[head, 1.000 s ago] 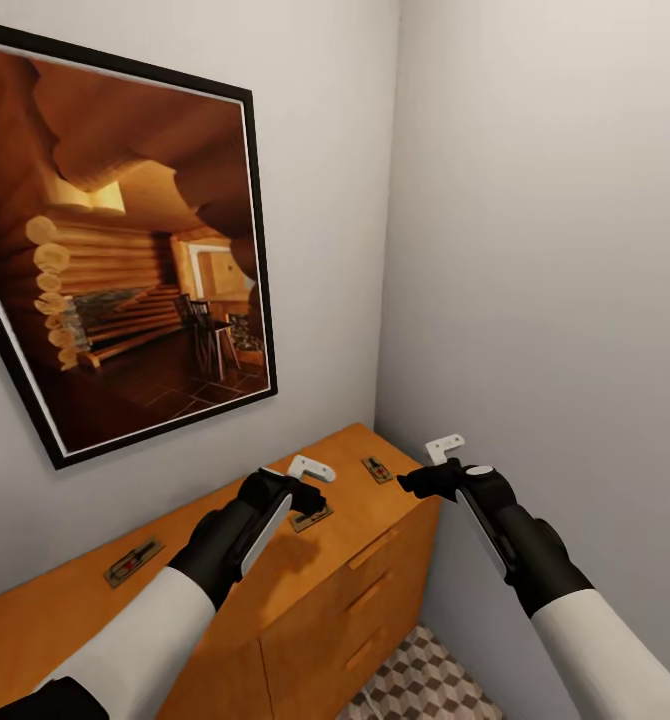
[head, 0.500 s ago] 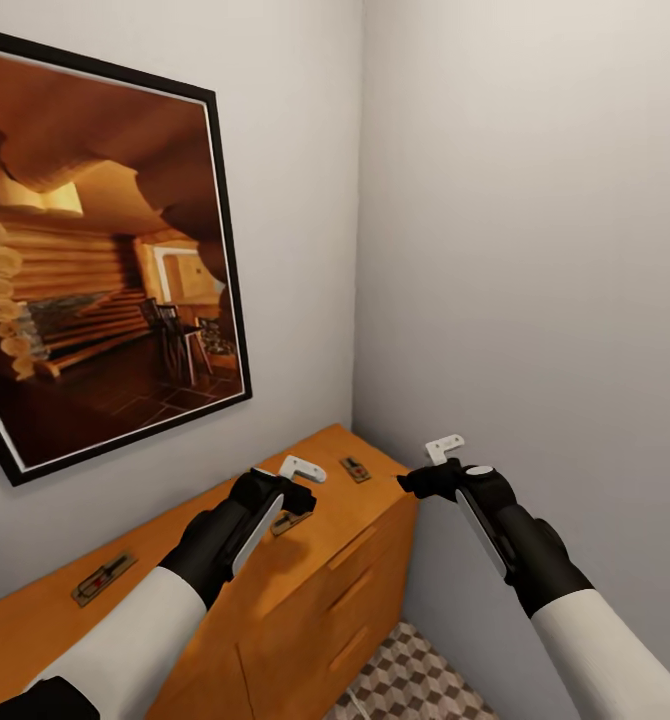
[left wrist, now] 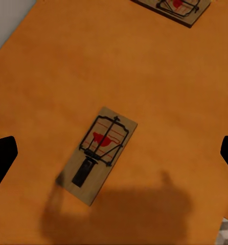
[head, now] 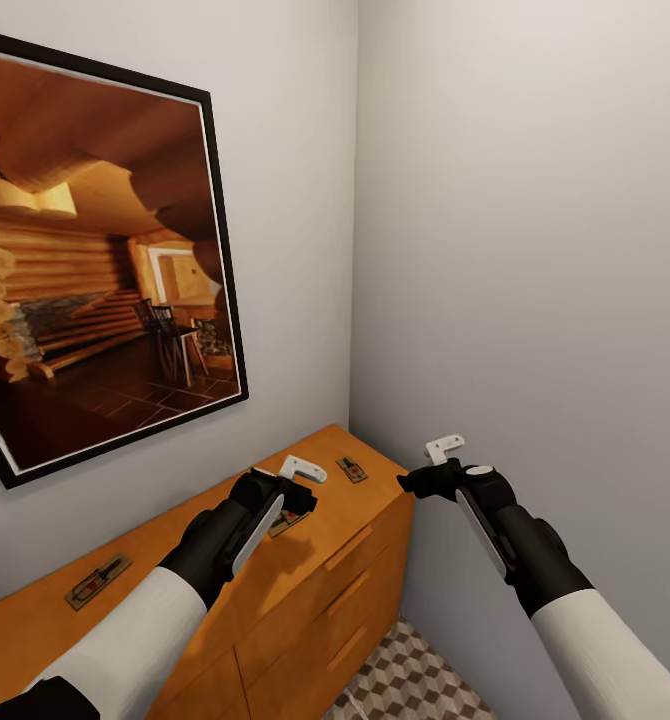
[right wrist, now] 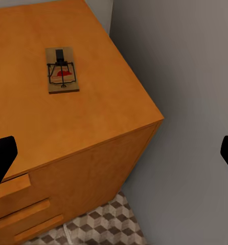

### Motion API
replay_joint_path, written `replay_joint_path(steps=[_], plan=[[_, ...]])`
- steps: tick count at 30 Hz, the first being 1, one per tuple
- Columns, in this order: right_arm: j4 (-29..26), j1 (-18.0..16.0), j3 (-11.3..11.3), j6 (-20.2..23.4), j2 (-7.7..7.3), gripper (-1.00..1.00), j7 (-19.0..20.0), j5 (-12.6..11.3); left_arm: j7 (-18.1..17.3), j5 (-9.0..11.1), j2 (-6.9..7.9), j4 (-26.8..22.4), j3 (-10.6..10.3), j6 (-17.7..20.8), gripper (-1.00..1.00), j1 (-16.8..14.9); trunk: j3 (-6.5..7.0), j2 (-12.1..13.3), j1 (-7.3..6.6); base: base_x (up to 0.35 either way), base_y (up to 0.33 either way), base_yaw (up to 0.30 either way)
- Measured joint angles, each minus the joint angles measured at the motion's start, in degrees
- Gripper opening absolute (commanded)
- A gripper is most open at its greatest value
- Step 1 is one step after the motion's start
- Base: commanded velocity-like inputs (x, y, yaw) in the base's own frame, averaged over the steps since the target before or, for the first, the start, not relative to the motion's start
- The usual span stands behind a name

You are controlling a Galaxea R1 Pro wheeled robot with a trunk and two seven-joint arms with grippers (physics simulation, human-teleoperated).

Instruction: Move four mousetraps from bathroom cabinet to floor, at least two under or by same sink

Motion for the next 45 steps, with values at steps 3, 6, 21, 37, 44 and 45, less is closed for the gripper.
replay_joint_path(steps=[3, 6, 21, 37, 44, 45], plan=[[0.01, 0.0, 0.0, 0.0, 0.01, 1.0, 0.0, 0.0, -0.01, 0.01, -0.01, 0.0, -0.02, 0.01, 1.0, 0.03, 0.0, 0.0, 0.0, 0.0, 0.0, -0.004], [-0.01, 0.0, 0.0, 0.0, 0.01, 1.0, 0.0, 0.0, -0.16, 0.02, 0.07, 0.03, 0.0, 0.02, 1.0, 0.05, 0.0, 0.0, 0.0, 0.0, 0.0, -0.002], [0.0, 0.0, 0.0, 0.0, 0.0, 1.0, -0.01, 0.0, -2.07, 0.15, 2.31, 1.25, 0.01, -0.11, 1.0, 0.16, 0.0, 0.0, 0.0, 0.0, 0.0, 0.0], [0.34, 0.0, 0.0, 0.0, -0.03, 1.0, -0.06, 0.02, -4.94, -0.11, 4.91, 1.33, 0.06, -1.91, 1.0, 0.96, 0.0, 0.0, 0.0, 0.0, 0.0, 0.0], [1.13, 0.0, 0.05, -0.08, -0.02, 1.0, 0.08, 0.03, -5.11, -0.25, 5.35, 1.32, 0.11, -2.81, 1.0, 1.03, 0.0, 0.0, 0.0, 0.0, 0.0, 0.0], [1.29, 0.0, 0.07, -0.08, -0.02, 1.0, 0.11, 0.04, -5.12, -0.25, 5.35, 1.32, 0.11, -2.86, 1.0, 1.03, 0.0, 0.0, 0.0, 0.0, 0.0, 0.0]])
